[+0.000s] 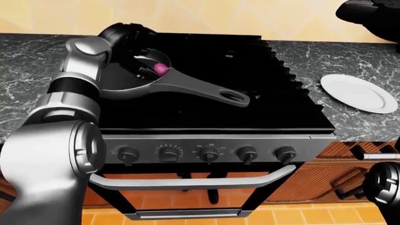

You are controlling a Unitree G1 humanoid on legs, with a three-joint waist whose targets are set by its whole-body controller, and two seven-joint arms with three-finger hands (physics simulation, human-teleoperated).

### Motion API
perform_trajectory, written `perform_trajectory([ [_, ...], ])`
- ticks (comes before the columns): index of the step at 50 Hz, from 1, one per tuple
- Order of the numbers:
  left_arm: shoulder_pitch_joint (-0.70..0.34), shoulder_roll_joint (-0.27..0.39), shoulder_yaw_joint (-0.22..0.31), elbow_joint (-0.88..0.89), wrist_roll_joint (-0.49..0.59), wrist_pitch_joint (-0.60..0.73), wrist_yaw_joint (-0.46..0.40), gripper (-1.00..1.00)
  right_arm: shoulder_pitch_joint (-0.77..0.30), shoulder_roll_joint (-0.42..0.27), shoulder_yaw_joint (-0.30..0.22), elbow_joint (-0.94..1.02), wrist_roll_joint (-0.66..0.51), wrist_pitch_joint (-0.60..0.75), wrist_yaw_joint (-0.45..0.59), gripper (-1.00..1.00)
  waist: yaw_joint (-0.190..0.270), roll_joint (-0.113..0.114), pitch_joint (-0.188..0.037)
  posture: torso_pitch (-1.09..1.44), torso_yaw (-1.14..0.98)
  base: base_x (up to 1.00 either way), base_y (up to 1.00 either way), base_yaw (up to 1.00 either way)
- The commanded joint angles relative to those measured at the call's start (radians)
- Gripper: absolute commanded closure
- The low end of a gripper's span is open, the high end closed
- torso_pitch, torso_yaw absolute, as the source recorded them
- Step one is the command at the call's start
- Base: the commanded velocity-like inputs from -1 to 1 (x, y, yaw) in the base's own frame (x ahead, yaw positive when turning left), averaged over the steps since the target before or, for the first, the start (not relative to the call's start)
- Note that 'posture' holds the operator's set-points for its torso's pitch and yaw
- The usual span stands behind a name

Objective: Pick the beet from the pan and place it on the plate.

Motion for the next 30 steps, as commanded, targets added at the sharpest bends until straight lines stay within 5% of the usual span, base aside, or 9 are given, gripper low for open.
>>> perform_trajectory([
  [1,-0.039,0.011,0.005,-0.038,-0.006,-0.026,0.027,-0.58,-0.032,-0.018,-0.016,-0.024,0.000,-0.028,0.001,-1.00,0.000,-0.001,-0.030,0.00,0.00,0.00,0.00,0.00],
  [30,-0.003,0.020,0.007,-0.029,0.049,-0.103,0.192,-0.56,-0.030,-0.015,-0.018,-0.031,0.007,-0.030,-0.001,-1.00,-0.002,0.002,-0.031,0.00,0.00,0.00,0.00,0.00],
])
